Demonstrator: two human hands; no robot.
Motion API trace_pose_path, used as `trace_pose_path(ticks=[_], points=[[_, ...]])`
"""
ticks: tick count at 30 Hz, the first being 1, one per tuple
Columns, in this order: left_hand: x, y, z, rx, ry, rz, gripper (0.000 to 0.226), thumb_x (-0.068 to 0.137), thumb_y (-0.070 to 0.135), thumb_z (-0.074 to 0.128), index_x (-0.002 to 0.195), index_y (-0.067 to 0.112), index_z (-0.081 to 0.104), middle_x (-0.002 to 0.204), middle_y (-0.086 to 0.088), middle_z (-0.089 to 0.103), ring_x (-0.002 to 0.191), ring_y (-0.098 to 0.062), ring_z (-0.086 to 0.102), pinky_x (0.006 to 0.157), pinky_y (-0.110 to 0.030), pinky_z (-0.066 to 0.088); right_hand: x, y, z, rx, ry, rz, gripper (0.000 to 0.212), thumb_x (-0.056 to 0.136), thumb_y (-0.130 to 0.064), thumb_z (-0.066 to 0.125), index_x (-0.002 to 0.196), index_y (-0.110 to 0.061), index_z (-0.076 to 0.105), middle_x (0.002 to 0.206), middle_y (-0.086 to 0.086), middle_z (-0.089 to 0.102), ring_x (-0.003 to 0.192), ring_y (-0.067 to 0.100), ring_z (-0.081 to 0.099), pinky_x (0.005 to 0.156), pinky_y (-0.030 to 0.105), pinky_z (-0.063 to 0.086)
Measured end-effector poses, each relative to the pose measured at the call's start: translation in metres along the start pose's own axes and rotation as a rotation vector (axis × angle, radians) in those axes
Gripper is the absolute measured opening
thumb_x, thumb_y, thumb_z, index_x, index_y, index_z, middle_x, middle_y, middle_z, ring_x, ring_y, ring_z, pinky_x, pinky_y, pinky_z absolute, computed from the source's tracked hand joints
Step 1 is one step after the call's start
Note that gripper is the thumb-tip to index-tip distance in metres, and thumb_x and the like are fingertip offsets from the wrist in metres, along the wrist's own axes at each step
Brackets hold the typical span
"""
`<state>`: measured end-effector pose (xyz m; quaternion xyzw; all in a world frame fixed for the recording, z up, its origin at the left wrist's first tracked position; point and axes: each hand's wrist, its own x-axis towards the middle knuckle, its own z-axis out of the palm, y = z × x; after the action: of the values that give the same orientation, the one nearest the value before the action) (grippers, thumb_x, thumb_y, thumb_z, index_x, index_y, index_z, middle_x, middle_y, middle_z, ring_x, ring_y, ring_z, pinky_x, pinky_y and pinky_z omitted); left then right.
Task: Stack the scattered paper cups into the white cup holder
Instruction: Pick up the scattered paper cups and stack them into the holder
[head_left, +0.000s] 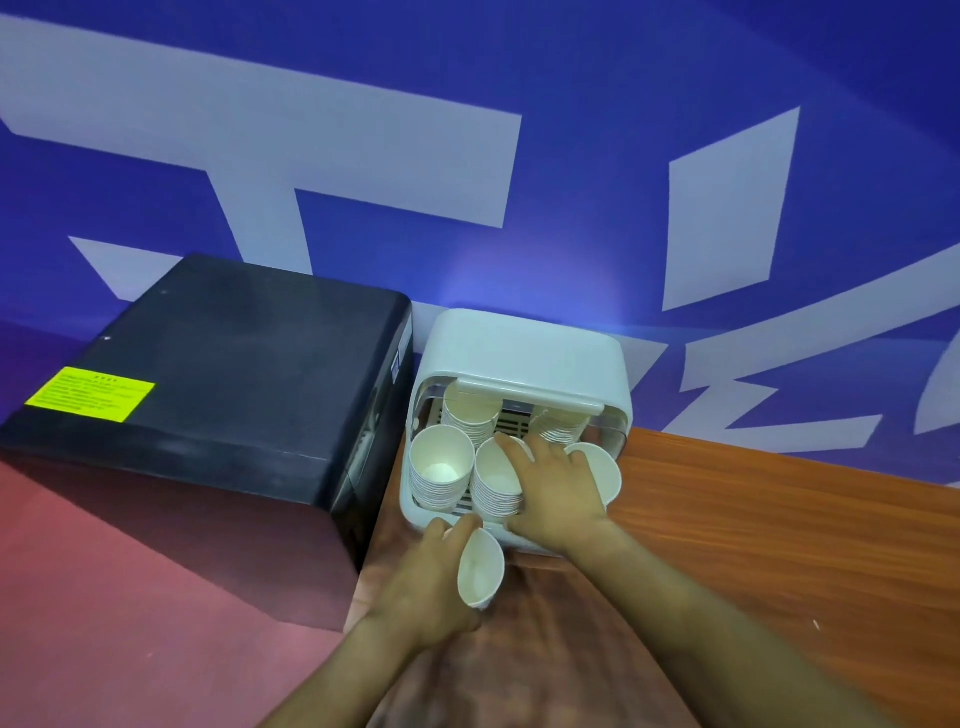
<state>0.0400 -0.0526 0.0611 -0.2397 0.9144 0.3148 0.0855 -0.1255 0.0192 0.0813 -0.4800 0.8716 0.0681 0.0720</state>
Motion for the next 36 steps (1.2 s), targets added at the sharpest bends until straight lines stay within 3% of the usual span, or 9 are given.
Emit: trace_pose_path(ticks=[3, 7, 13, 17, 20, 24, 29, 32, 36], points=[[0.002, -0.004, -0.003, -0.067, 0.009, 0.026, 0.080, 0.069, 0.040, 0.074, 0.136, 0.032, 0.030, 0.123, 0.007, 0.042, 0.109, -0.014, 0.051, 0.069, -0.018, 0.034, 0.003, 0.000, 0.007, -0.006, 0.073, 0.004, 0.089, 0.075, -0.045, 0.064, 0.149, -0.031, 0.015, 0.139, 0.004, 0.039, 0.119, 0.029, 0.047, 0.094, 0.042, 0.029], [0.003, -0.007, -0.017, -0.193, 0.015, 0.074, 0.076, 0.057, 0.042, 0.072, 0.124, 0.035, 0.037, 0.118, 0.011, 0.044, 0.104, -0.014, 0.050, 0.086, -0.025, 0.046, 0.007, -0.001, 0.014, 0.016, 0.106, 0.048, 0.086, 0.075, -0.053, 0.059, 0.147, -0.033, 0.017, 0.136, 0.002, 0.040, 0.116, 0.028, 0.048, 0.094, 0.044, 0.026], [0.002, 0.009, -0.055, -0.220, 0.172, 0.129, 0.068, 0.053, 0.058, 0.060, 0.114, 0.035, 0.041, 0.103, 0.011, 0.048, 0.093, -0.010, 0.050, 0.078, -0.025, 0.047, 0.016, 0.000, 0.020, -0.031, 0.183, 0.173, 0.089, 0.060, -0.061, 0.073, 0.137, -0.028, 0.043, 0.117, 0.004, 0.058, 0.093, 0.026, 0.063, 0.081, 0.045, 0.041], [0.011, 0.017, -0.069, -0.206, 0.241, 0.150, 0.076, 0.063, 0.037, 0.076, 0.128, 0.031, 0.038, 0.116, 0.008, 0.046, 0.105, -0.011, 0.046, 0.086, -0.024, 0.043, 0.019, 0.002, 0.016, 0.006, 0.154, 0.193, 0.080, 0.083, -0.055, 0.056, 0.148, -0.023, 0.021, 0.139, 0.006, 0.042, 0.119, 0.028, 0.049, 0.094, 0.044, 0.035], [0.024, 0.021, -0.069, -0.187, 0.258, 0.114, 0.082, 0.062, 0.038, 0.077, 0.132, 0.034, 0.035, 0.124, 0.008, 0.044, 0.114, -0.014, 0.046, 0.094, -0.030, 0.045, 0.015, 0.007, 0.011, 0.038, 0.147, 0.182, 0.078, 0.083, -0.047, 0.059, 0.147, -0.019, 0.025, 0.141, 0.005, 0.040, 0.122, 0.027, 0.048, 0.093, 0.042, 0.037], [0.039, 0.032, -0.063, -0.167, 0.229, 0.062, 0.083, 0.062, 0.034, 0.078, 0.131, 0.037, 0.032, 0.122, 0.008, 0.043, 0.108, -0.015, 0.048, 0.084, -0.026, 0.045, -0.001, 0.025, 0.010, 0.029, 0.249, 0.075, 0.068, 0.058, -0.032, 0.078, 0.121, -0.012, 0.061, 0.122, 0.007, 0.061, 0.099, 0.028, 0.063, 0.075, 0.039, 0.052], [0.052, 0.045, -0.055, -0.120, 0.161, 0.069, 0.083, 0.064, 0.026, 0.078, 0.133, 0.031, 0.031, 0.125, 0.001, 0.043, 0.105, -0.020, 0.049, 0.079, -0.026, 0.043, -0.032, 0.044, -0.001, 0.056, 0.421, 0.040, 0.038, 0.057, -0.030, 0.078, 0.093, -0.023, 0.070, 0.112, 0.000, 0.066, 0.093, 0.024, 0.066, 0.067, 0.032, 0.051], [0.058, 0.052, -0.052, -0.063, 0.146, 0.061, 0.084, 0.068, 0.026, 0.076, 0.137, 0.031, 0.029, 0.132, 0.000, 0.038, 0.112, -0.025, 0.051, 0.087, -0.034, 0.048, -0.046, 0.057, -0.004, 0.163, 0.411, 0.113, 0.033, 0.066, -0.033, 0.064, 0.097, -0.022, 0.069, 0.114, 0.000, 0.064, 0.091, 0.026, 0.064, 0.068, 0.036, 0.051], [0.066, 0.053, -0.041, 0.034, 0.140, 0.048, 0.088, 0.072, 0.027, 0.076, 0.143, 0.031, 0.026, 0.137, -0.003, 0.028, 0.119, -0.028, 0.043, 0.092, -0.040, 0.049, -0.055, 0.066, -0.004, 0.313, 0.386, 0.228, 0.043, 0.076, -0.033, 0.063, 0.118, -0.021, 0.062, 0.127, 0.000, 0.055, 0.107, 0.025, 0.056, 0.085, 0.039, 0.045]])
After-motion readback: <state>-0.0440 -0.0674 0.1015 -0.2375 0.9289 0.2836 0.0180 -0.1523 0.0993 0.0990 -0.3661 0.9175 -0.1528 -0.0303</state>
